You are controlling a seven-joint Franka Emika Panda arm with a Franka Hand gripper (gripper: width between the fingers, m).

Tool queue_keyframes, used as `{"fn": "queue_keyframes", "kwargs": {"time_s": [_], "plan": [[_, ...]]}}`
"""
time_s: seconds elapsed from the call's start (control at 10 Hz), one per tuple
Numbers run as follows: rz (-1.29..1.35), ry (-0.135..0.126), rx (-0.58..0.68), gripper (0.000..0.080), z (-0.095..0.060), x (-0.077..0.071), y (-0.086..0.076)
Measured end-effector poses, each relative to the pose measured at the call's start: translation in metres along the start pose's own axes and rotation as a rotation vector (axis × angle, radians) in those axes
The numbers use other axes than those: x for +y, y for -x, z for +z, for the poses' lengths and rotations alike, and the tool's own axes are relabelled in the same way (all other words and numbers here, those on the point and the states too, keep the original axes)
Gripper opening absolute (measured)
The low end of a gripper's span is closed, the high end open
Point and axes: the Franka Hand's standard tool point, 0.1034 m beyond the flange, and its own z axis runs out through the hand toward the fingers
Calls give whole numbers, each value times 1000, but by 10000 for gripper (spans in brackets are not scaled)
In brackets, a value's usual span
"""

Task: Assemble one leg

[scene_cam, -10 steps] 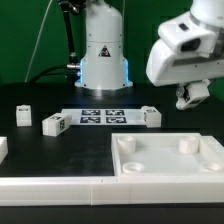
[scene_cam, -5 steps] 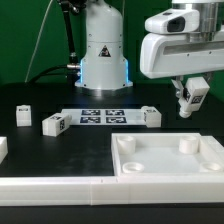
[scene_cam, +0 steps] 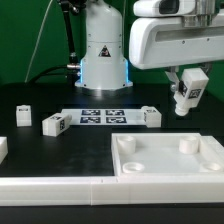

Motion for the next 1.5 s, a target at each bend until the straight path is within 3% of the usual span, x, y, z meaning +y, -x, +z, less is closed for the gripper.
{"fn": "queue_keyframes", "kwargs": {"time_s": [0.3,0.9,1.4,1.5], "plan": [[-5,-5,37,287,5,-6,-29],[-6,11,188,287,10,-3,-33],[16,16,249,287,16,18,-75],[20,16,246,287,20,20,-76]]}}
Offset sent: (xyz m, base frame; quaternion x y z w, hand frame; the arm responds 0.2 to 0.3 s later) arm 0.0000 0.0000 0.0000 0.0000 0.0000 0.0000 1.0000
